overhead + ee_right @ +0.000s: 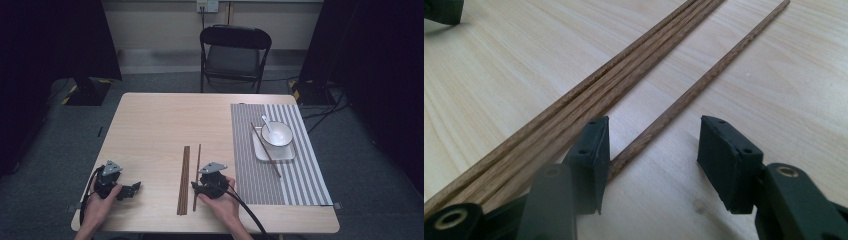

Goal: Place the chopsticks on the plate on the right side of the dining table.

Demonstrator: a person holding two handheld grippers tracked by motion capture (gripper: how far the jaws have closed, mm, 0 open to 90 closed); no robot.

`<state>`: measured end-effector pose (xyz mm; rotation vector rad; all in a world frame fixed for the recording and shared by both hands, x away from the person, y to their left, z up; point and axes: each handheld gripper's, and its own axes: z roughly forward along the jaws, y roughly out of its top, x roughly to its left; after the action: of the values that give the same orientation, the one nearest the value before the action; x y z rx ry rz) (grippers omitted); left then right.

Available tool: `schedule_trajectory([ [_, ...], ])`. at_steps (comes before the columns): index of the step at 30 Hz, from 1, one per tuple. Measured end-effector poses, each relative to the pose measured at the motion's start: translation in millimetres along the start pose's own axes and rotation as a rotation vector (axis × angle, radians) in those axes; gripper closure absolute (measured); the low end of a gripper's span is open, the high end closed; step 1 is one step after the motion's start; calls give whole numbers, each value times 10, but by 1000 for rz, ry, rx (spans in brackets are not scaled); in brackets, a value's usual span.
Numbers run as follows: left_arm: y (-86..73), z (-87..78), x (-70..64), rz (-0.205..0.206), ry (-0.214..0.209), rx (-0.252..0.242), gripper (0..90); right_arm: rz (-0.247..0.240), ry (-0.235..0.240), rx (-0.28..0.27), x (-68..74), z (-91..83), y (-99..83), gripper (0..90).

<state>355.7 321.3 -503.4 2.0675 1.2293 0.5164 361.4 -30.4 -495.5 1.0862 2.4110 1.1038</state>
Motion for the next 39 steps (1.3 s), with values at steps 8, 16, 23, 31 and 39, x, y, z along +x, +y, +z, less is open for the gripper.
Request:
schedule_trajectory([
  [8,0,0,0,0,0,0,1,7,-54,24,-94,-87,-45,484],
  [16,0,0,0,0,1,0,1,21,-98,15,-226,-98,-50,582],
  [23,0,0,0,0,0,0,1,34,-114,7,-321,-87,-38,612],
  [31,0,0,0,0,0,0,1,63,-121,5,-376,-89,-31,638],
  [39,0,-1,0,0,1,0,1,43,-112,10,-322,-51,4,730],
])
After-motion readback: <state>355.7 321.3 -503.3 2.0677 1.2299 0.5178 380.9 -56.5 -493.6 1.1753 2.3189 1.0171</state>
